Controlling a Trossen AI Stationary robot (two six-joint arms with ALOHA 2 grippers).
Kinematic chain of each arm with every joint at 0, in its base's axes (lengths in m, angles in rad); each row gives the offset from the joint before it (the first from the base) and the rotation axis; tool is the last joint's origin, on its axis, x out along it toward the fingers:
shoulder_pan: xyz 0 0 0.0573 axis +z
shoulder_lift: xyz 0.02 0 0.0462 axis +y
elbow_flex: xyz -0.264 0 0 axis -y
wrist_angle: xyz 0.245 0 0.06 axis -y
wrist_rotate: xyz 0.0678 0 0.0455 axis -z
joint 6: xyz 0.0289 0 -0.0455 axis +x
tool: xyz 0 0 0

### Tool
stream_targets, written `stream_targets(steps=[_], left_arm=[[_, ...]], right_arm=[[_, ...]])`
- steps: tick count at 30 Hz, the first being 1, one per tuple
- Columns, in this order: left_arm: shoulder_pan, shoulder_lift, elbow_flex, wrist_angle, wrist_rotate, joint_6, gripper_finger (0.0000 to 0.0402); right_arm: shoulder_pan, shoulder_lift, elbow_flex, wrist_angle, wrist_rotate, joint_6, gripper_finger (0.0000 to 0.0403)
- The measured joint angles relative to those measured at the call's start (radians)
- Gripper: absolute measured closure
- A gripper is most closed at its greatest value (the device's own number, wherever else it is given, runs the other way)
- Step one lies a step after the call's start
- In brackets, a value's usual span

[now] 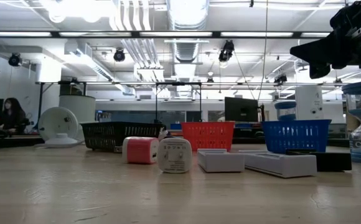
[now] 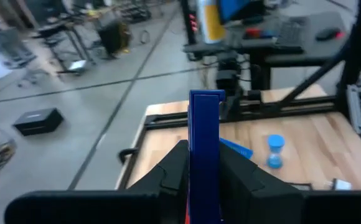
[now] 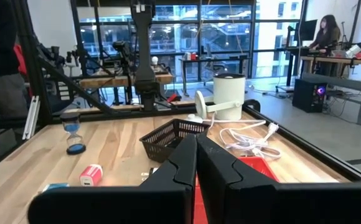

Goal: Pick & Place Office items
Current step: Put the violet digital clock into the black basket

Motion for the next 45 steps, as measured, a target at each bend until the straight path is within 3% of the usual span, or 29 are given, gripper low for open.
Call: stream_targets(steps=[13, 27, 35, 45], left_arm=[[0.000, -0.482, -0.573, 0.339, -0.005, -0.011, 0.0339], [0.000, -0.869, -1.191, 0.834, 0.015, -0.056, 0.0339], [0.000, -1.008, -1.386, 0.934, 0.006, -0.083, 0.0339], [0.000, -1.098, -1.520, 0.970, 0.006, -0.083, 0.0339]], right_arm=[[0.000, 0.000, 0.000, 0.003, 0.000, 0.019, 0.0394], [0.000, 0.000, 0.000, 0.004, 0.000, 0.018, 0.0394], [0.000, 0.000, 0.000, 0.006, 0.013, 0.014, 0.0394], [0.000, 0.000, -0.001, 0.011, 0.064, -0.013, 0.0394]])
